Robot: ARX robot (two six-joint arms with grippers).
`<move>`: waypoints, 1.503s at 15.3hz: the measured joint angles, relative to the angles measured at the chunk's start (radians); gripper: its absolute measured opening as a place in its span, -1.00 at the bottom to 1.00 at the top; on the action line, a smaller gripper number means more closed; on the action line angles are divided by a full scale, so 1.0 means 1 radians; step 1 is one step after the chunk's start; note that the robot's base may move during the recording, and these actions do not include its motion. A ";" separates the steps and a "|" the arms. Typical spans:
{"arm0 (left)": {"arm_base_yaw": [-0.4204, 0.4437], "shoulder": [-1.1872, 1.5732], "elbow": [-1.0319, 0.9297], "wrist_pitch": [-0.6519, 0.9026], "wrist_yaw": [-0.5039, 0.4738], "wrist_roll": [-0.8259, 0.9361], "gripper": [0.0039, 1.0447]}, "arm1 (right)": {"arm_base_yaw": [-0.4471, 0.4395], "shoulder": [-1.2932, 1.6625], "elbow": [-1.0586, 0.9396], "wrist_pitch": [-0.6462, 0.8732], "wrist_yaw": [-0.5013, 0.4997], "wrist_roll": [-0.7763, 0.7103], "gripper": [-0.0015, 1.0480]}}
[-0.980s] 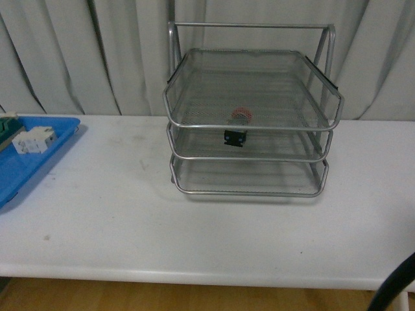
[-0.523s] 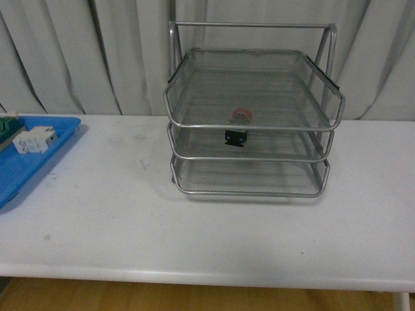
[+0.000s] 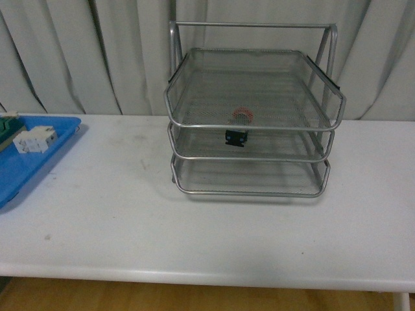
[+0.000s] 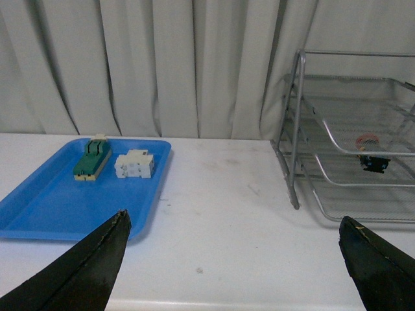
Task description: Place button on rack with both arms
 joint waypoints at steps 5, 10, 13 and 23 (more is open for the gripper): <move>0.000 0.000 0.000 0.000 0.000 0.000 0.88 | 0.000 -0.176 0.000 -0.168 0.000 0.000 -0.97; 0.000 0.000 0.000 0.000 0.000 0.000 0.88 | 0.000 -0.295 0.000 -0.288 0.000 0.000 -0.97; 0.000 0.000 0.000 0.000 0.000 0.000 0.88 | 0.000 -0.344 0.000 -0.337 0.000 0.000 -0.97; 0.000 0.000 0.000 0.000 0.000 0.000 0.88 | 0.004 -0.515 0.000 -0.516 -0.003 -0.003 0.54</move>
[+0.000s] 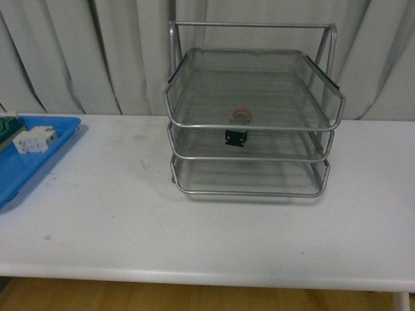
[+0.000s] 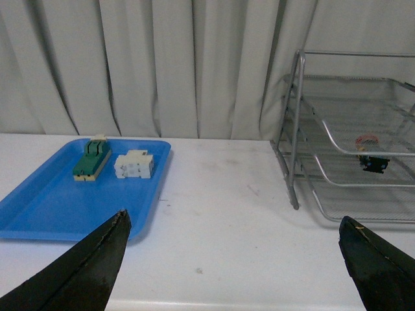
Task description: Place button on rack with both arms
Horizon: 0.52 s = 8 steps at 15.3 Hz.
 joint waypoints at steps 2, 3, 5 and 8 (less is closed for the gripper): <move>0.000 0.000 0.000 0.000 0.000 0.000 0.88 | 0.000 0.000 0.000 0.000 0.000 0.000 0.91; 0.000 0.000 0.000 0.000 0.000 0.000 0.88 | 0.000 0.000 0.000 0.000 0.000 0.000 0.86; 0.000 0.000 0.000 0.000 0.000 0.000 0.88 | 0.000 0.000 0.000 0.000 0.000 0.000 0.87; 0.000 0.000 0.000 0.000 0.000 0.000 0.88 | 0.000 0.000 0.000 0.000 0.000 0.000 0.87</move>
